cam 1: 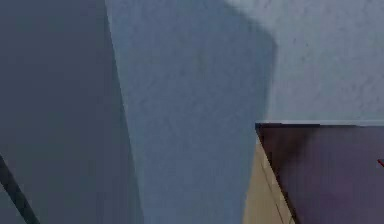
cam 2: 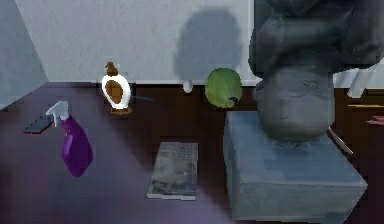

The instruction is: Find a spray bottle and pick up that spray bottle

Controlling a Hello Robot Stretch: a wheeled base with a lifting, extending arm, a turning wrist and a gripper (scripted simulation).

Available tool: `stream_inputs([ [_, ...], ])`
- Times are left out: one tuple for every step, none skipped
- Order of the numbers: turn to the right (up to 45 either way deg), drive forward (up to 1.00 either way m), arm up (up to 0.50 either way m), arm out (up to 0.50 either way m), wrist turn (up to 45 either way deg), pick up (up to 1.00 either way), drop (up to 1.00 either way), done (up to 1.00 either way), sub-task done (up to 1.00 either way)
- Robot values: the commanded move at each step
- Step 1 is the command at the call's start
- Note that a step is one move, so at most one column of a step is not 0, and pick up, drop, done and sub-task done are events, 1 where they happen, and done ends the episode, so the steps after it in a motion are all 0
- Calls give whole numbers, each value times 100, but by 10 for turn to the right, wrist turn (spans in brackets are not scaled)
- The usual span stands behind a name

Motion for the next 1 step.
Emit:
stream_inputs([
  [-270,0,0,0,0,0,0,0,0],
])
